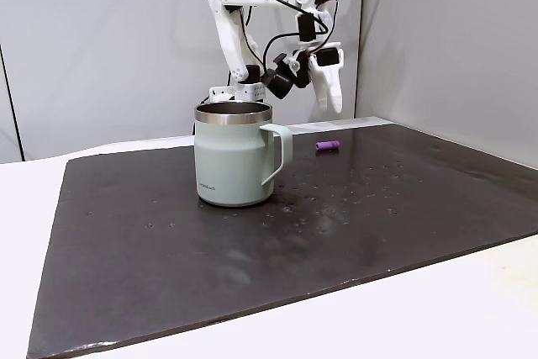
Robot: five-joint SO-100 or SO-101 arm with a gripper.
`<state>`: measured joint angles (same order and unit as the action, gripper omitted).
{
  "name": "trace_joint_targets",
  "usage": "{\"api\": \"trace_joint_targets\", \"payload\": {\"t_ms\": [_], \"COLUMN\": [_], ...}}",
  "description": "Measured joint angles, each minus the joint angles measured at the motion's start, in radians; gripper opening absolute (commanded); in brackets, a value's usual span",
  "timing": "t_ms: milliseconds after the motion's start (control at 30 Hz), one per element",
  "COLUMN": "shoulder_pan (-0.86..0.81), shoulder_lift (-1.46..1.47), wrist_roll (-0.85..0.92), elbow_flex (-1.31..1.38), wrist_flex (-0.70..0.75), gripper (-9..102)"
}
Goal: Grasp a pengrip and put it in the cup.
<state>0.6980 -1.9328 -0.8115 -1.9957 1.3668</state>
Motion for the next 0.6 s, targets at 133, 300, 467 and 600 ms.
{"api": "trace_joint_targets", "payload": {"t_ms": [133,300,467,600], "shoulder_pan": [0.000,0.018,0.055,0.089], "shoulder_lift": [0.069,0.144,0.204,0.272], "wrist_roll": [0.000,0.002,0.002,0.002], "elbow_flex": [0.000,0.000,-0.012,-0.014], "wrist_flex": [-0.026,-0.072,-0.120,-0.143], "gripper": [37,36,35,35]}}
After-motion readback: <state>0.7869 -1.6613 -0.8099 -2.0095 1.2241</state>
